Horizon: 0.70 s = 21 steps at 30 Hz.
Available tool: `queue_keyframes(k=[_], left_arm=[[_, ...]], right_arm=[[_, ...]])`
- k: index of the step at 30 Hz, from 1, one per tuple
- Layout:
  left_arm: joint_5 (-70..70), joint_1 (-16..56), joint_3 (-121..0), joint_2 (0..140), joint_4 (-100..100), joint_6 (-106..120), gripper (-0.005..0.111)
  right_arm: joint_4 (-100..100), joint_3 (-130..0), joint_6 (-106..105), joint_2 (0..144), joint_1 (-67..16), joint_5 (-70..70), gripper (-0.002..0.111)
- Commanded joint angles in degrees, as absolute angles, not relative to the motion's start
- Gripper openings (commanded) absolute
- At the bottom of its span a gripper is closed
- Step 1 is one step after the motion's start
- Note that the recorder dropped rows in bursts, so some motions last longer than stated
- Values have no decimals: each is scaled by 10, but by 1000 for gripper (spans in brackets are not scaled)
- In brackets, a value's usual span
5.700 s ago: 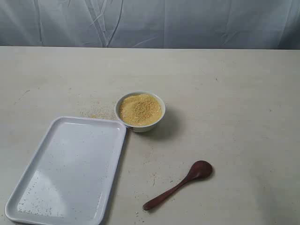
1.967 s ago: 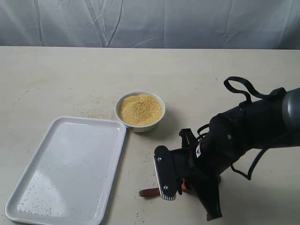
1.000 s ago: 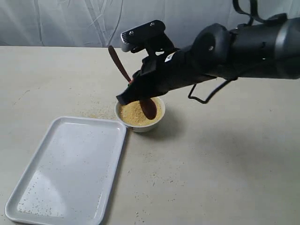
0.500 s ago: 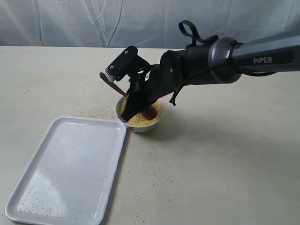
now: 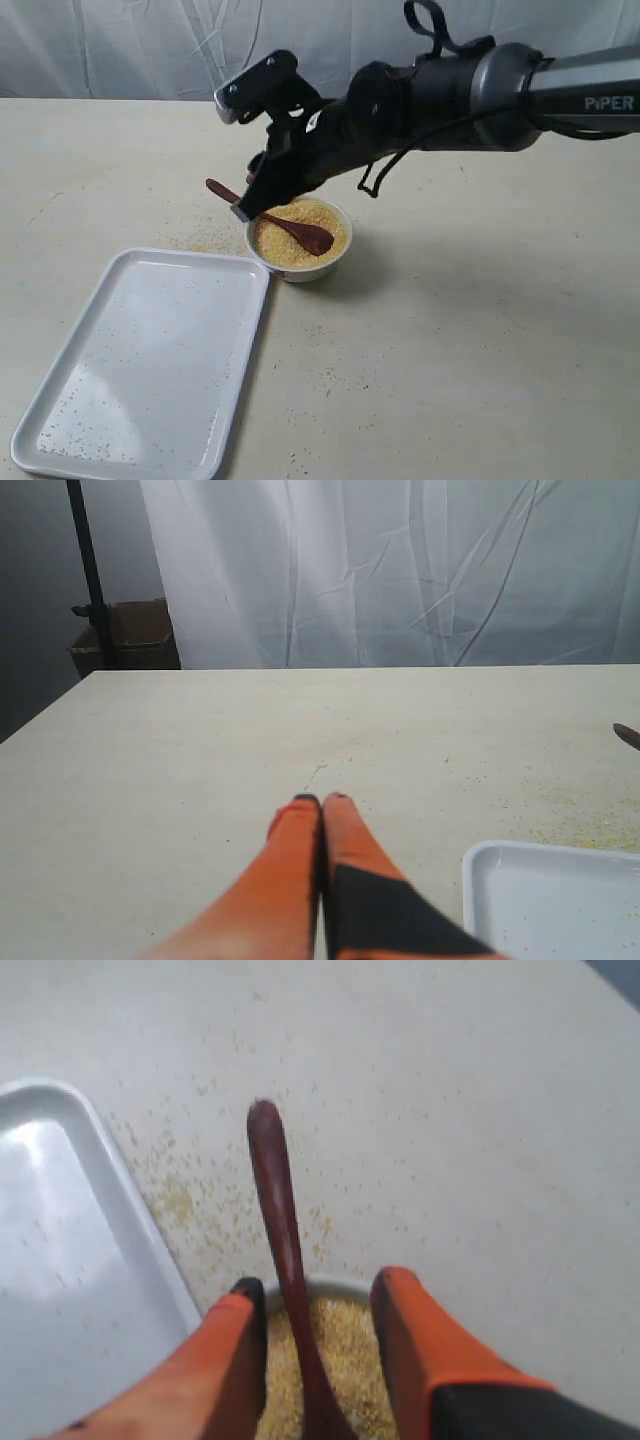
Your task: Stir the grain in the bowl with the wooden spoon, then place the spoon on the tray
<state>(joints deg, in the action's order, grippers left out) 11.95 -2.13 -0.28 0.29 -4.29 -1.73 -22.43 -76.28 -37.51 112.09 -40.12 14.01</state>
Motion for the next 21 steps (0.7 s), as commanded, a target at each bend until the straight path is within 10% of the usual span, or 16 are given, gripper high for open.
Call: queue_keyframes(k=[1, 14, 21], left_arm=[[114, -22, 0, 0, -41, -19, 0], [114, -22, 0, 0, -41, -19, 0], [114, -22, 0, 0, -41, -19, 0]], right_arm=[[-247, -797, -346, 1111, -435, 141, 37], [347, -987, 134, 1181, -522, 540, 37], [414, -976, 319, 1191, -559, 399, 37]])
